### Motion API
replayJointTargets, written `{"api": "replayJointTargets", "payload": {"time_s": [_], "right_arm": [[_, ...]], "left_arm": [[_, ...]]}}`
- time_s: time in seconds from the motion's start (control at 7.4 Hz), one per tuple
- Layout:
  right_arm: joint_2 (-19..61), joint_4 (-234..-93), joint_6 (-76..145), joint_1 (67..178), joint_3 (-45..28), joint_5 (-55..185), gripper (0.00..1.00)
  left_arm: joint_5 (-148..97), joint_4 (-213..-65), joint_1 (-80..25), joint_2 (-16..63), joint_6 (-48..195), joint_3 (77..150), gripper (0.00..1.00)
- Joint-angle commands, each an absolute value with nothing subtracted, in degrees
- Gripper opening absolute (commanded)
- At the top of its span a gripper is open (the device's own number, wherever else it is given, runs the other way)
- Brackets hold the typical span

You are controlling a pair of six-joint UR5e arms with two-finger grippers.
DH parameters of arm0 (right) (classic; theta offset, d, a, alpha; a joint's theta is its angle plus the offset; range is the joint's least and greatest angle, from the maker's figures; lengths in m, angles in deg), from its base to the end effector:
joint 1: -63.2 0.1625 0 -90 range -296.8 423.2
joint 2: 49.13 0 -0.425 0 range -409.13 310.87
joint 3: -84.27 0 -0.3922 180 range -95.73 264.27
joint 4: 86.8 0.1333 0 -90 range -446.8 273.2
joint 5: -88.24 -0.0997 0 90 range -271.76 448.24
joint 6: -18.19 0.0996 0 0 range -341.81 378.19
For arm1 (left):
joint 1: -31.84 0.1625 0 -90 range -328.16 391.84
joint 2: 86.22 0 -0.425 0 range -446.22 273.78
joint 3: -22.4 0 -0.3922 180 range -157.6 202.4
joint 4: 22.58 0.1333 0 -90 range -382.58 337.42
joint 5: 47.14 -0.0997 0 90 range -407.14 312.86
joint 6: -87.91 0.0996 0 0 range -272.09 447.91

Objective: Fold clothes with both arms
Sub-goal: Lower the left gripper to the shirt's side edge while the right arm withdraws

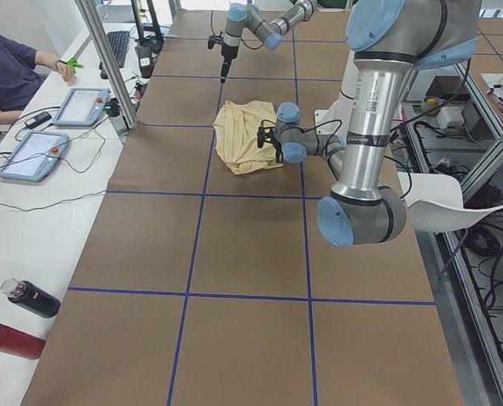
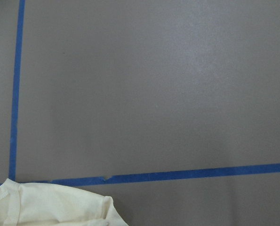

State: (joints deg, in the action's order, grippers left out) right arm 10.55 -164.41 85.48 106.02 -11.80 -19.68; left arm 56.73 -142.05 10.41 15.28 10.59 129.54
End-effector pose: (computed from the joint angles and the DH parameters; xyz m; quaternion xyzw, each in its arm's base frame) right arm -0.4197 -0.5288 0.2841 0.1015 -0.4198 0.0937 0.8971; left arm 0.4848 -0.3078 0.3574 0.0405 0.4919 -0.0077 0.8697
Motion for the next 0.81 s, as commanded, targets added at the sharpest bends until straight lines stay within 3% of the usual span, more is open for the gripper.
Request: {"api": "replayJointTargets", "payload": {"time_s": [0.0, 0.41, 0.68], "right_arm": [[10.6, -164.4, 85.5, 105.9, -11.9, -19.6, 1.00], [10.6, -164.3, 85.5, 105.8, -11.8, -19.4, 1.00], [10.5, -164.3, 85.5, 105.6, -11.8, -19.3, 1.00]], "left_arm": [[56.8, -141.6, 10.0, 12.9, 11.2, 131.3, 0.00], [56.6, -138.3, 4.1, 11.2, 18.1, 131.3, 0.00], [55.4, -134.8, -3.6, 14.6, 28.1, 126.9, 0.00]]}}
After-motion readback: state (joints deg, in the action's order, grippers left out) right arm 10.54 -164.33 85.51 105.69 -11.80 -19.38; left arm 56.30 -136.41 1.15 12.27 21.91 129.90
